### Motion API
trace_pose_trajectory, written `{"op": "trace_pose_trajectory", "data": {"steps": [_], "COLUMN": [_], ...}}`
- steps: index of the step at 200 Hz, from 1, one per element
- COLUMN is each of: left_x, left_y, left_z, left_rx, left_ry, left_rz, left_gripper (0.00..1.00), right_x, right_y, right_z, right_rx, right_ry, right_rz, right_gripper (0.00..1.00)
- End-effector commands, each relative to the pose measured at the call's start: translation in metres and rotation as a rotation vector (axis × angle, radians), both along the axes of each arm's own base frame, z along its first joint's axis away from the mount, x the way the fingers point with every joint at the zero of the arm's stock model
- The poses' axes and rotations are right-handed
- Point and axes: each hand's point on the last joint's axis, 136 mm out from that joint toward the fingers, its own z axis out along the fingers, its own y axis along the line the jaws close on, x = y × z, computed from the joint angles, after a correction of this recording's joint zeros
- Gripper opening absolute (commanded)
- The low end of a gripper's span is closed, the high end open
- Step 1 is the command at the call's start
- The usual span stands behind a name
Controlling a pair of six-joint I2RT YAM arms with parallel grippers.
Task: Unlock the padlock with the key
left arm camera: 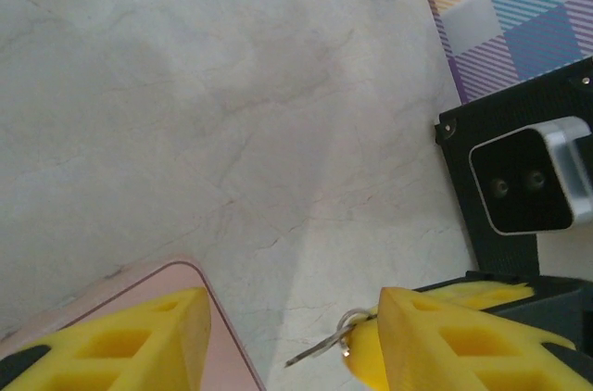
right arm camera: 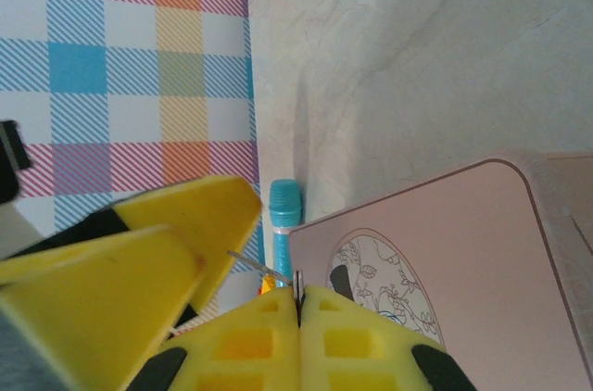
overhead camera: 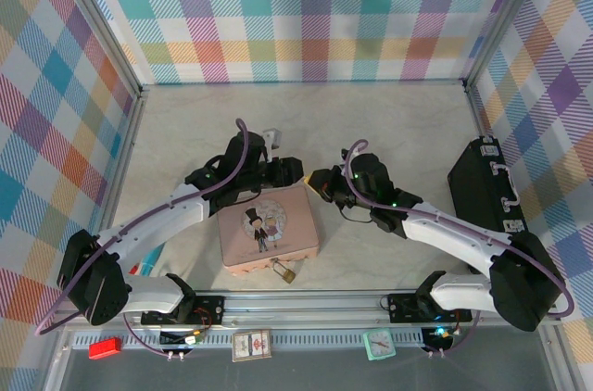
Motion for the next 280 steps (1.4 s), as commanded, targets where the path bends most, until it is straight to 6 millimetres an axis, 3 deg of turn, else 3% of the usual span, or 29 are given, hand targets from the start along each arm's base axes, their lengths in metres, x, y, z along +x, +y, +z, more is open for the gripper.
{"op": "trace_pose_trajectory", "data": {"steps": [1, 121, 186, 245, 269, 280], "left_x": [-0.005, -0.011, -0.009, -0.006, -0.004, -0.004], "left_y": [-0.009, -0.018, -0.017, -0.011, -0.003, -0.005], "left_z": [0.001, 0.008, 0.008, 0.012, 0.022, 0.028], "left_rx": [-0.05, -0.096, -0.091, -0.075, -0.058, -0.057], "left_ry": [0.008, -0.001, 0.0, -0.014, -0.044, -0.064], "left_rz": [-0.032, -0.076, -0.065, -0.036, -0.01, -0.03], "left_gripper": [0.48, 0.27, 0.05, 0.0, 0.0, 0.0], "right_x": [0.002, 0.003, 0.003, 0.003, 0.011, 0.017], "right_y": [-0.002, -0.002, -0.002, -0.006, -0.021, -0.028], "right_z": [0.012, 0.013, 0.006, 0.004, -0.009, -0.017], "right_rx": [0.061, 0.095, 0.087, 0.061, -0.001, 0.009], "right_ry": [-0.004, 0.021, 0.042, 0.034, 0.016, 0.044], "right_rz": [-0.021, -0.022, -0.025, -0.036, -0.09, -0.098], "right_gripper": [0.0, 0.0, 0.0, 0.0, 0.24, 0.29]}}
